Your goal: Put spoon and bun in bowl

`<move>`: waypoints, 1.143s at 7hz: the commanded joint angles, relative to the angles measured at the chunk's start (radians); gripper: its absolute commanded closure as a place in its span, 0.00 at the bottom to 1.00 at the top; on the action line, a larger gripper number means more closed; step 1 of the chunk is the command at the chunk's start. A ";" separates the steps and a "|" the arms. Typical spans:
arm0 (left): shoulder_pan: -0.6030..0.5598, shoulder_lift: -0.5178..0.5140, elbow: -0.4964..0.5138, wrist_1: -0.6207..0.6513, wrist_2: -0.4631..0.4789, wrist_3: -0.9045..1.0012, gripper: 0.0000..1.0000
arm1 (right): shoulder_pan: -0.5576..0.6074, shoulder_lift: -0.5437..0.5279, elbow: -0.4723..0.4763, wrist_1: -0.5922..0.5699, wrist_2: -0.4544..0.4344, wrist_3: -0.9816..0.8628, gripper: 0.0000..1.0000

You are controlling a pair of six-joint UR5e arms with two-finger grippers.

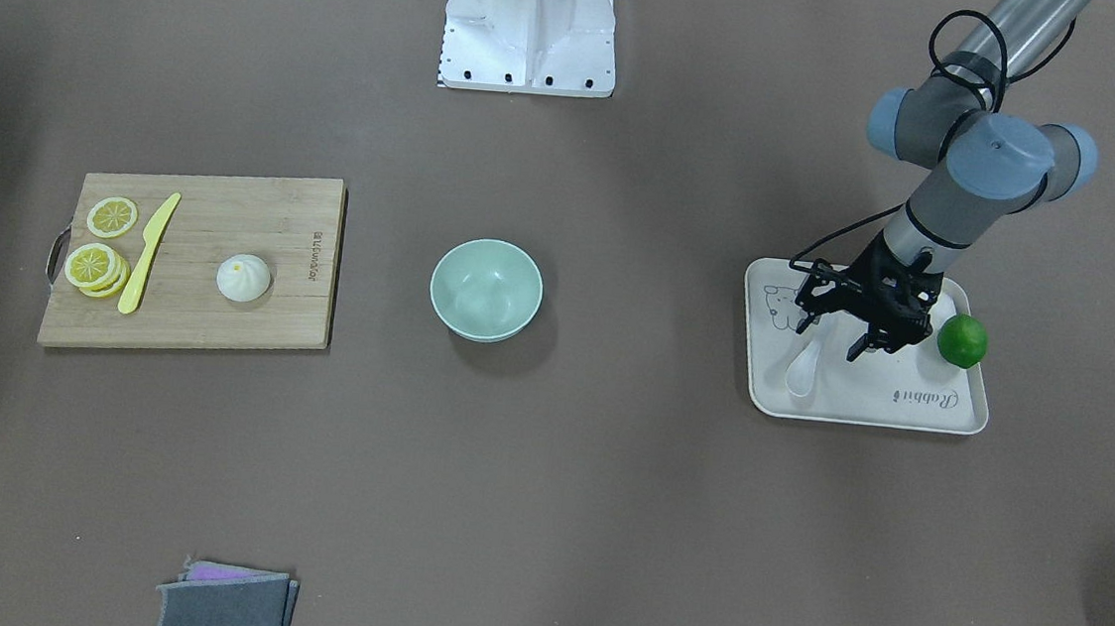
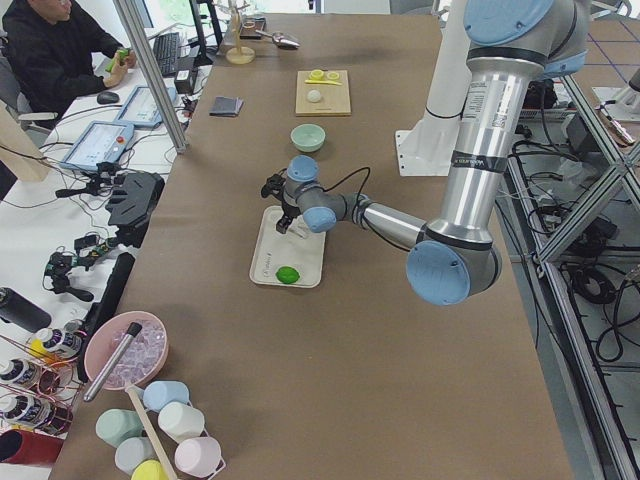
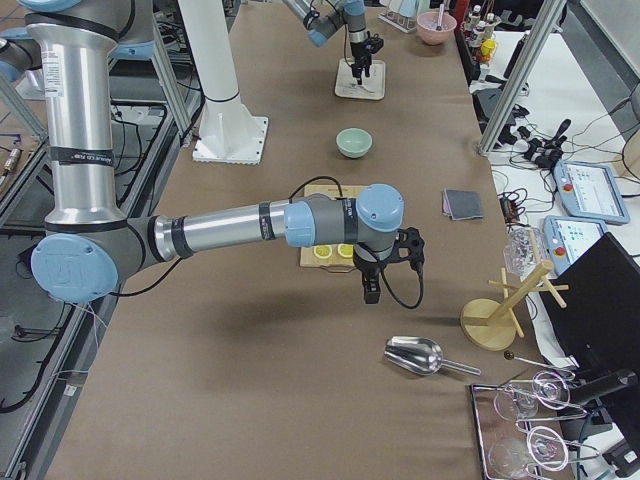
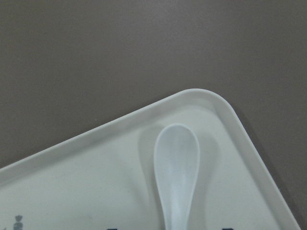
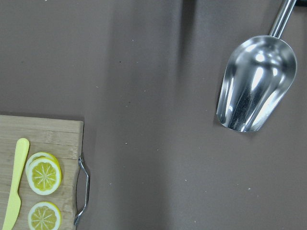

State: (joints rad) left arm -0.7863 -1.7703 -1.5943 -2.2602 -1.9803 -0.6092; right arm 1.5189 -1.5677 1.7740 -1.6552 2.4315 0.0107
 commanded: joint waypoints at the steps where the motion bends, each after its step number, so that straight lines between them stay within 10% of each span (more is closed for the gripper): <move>1: 0.004 -0.003 0.022 -0.004 -0.002 -0.004 0.31 | -0.005 0.001 -0.001 0.000 0.000 0.000 0.00; 8: 0.006 -0.008 0.027 -0.004 -0.003 -0.009 0.42 | -0.005 0.000 -0.002 -0.002 0.012 0.005 0.00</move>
State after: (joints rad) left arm -0.7814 -1.7792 -1.5675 -2.2645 -1.9834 -0.6180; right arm 1.5140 -1.5671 1.7725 -1.6565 2.4436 0.0126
